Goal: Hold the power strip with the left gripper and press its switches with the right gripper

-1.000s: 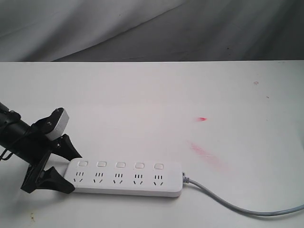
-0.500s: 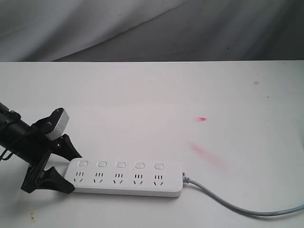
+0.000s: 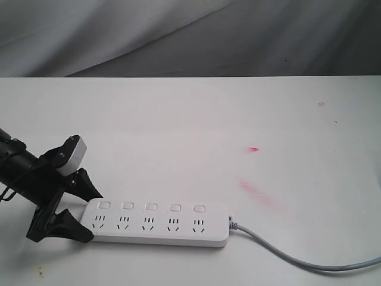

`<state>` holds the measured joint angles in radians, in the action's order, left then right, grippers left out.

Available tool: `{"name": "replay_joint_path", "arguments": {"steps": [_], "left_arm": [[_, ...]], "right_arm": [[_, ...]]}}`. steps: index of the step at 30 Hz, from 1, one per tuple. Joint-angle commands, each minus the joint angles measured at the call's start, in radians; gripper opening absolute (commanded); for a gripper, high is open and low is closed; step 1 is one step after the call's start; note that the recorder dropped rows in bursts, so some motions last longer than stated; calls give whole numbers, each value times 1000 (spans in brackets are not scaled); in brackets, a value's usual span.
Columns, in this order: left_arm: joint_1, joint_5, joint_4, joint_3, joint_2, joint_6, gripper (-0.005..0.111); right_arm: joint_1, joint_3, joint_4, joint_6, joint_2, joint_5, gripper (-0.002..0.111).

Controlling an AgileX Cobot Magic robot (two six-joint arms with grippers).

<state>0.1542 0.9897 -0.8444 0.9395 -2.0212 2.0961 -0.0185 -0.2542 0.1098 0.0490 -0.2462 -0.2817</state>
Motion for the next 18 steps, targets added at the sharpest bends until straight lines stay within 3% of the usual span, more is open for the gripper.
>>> {"name": "replay_joint_path", "arguments": {"steps": [1,10,18], "left_arm": [[-7,-48,64,-5,-9,-2,56],[-7,-48,64,-5,-9,-2,56],[-7,-48,64,-5,-9,-2,56]], "right_arm": [[10,79,-89,-6,62,76,0],[80,241,-100,-21,209,29,0],[97,254,-110,-28,246,-64,0]]}}
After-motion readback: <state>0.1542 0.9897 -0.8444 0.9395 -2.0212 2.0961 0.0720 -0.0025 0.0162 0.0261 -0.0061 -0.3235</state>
